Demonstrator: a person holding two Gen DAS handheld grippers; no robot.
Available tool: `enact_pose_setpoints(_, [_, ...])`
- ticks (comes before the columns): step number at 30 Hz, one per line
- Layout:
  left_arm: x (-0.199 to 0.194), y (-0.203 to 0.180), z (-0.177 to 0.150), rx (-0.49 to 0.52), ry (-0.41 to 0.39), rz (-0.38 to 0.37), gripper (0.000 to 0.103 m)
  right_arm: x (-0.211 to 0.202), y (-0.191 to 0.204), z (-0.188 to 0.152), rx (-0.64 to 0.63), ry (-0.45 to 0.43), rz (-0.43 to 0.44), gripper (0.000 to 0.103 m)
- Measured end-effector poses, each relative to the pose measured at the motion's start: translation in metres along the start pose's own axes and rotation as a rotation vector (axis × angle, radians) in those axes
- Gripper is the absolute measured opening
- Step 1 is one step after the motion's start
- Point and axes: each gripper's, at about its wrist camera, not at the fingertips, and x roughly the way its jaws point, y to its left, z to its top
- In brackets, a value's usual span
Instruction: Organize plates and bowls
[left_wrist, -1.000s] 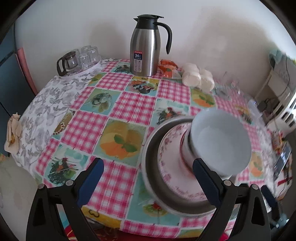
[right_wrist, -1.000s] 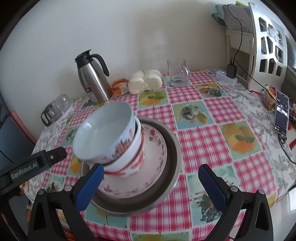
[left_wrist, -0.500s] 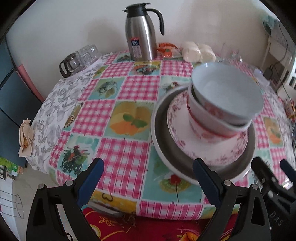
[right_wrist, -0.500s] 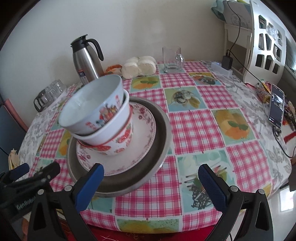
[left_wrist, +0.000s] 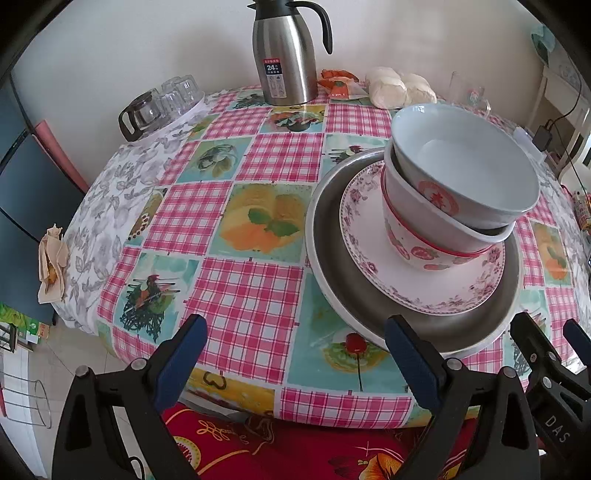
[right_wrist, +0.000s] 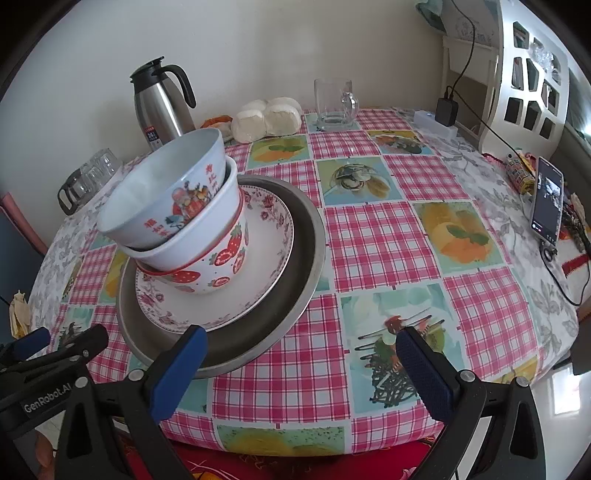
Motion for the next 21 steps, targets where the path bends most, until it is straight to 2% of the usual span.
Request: enact_pose_setpoints(21, [0.0075,0.0058,0.0005,-0.017,0.028,-0.003,0.097,0.0059,-0.0015,0.0003,0.004,0.018,-0.002,0.103])
